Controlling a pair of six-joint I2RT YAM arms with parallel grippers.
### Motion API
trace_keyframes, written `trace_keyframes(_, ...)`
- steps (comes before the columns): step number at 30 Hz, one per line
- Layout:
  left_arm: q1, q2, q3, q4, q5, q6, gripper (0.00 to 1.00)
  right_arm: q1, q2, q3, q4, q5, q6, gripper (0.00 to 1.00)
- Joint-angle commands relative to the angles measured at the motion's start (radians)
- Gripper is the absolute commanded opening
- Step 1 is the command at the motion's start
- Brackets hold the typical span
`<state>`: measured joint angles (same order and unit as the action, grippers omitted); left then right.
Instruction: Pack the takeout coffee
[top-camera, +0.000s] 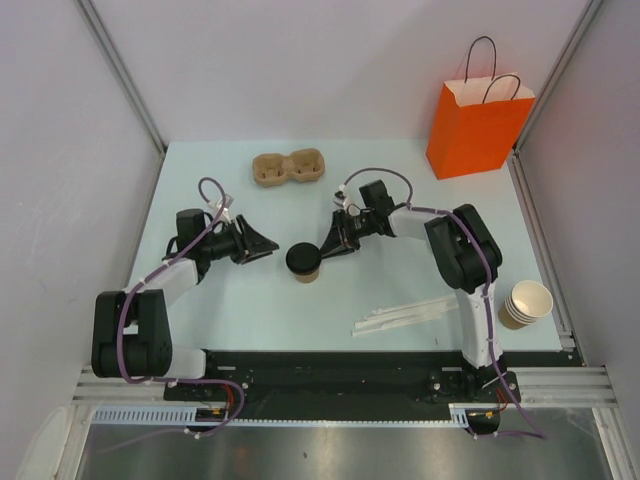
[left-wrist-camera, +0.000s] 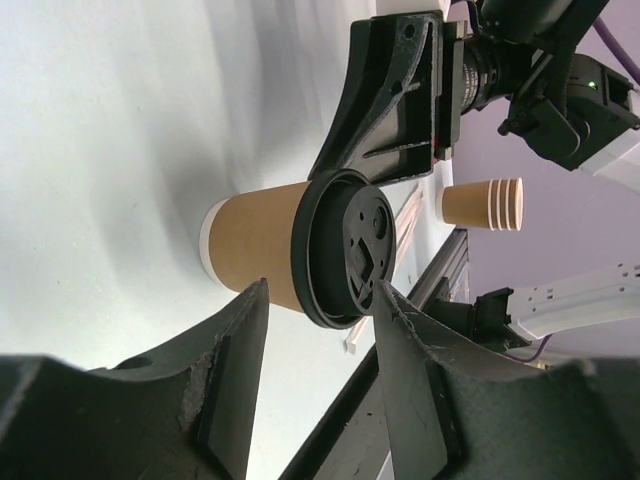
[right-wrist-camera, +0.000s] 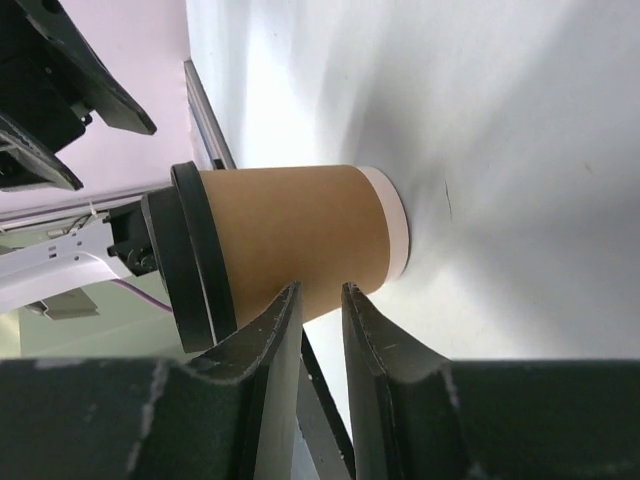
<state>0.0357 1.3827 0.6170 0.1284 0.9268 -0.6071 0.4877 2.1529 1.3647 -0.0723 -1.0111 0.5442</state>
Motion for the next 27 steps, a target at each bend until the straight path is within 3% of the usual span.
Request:
trace_keyframes(1, 0.009, -0.011, -0.003, 0.062, 0.017, -0.017, 0.5, 0.008, 0.035, 0.069, 0.054, -0.035, 0.037, 0.28)
trace_keyframes(8, 0.0, -0.048, 0.078, 0.05, 0.041, 0.047, 0.47, -0.139, -0.002, 0.203, -0.118, -0.029, -0.053, 0.28)
trace_keyframes(12, -0.078, -0.033, 0.122, -0.001, 0.053, 0.101, 0.35, -0.158, -0.045, 0.257, -0.228, -0.049, -0.087, 0.28)
trace_keyframes(20, -0.201, -0.004, 0.133, 0.001, 0.043, 0.107, 0.1, -0.037, -0.149, 0.154, -0.071, -0.116, 0.147, 0.28)
trace_keyframes(27, -0.215, 0.071, 0.133, -0.026, 0.058, 0.127, 0.01, 0.057, -0.131, 0.088, -0.003, -0.113, 0.204, 0.27)
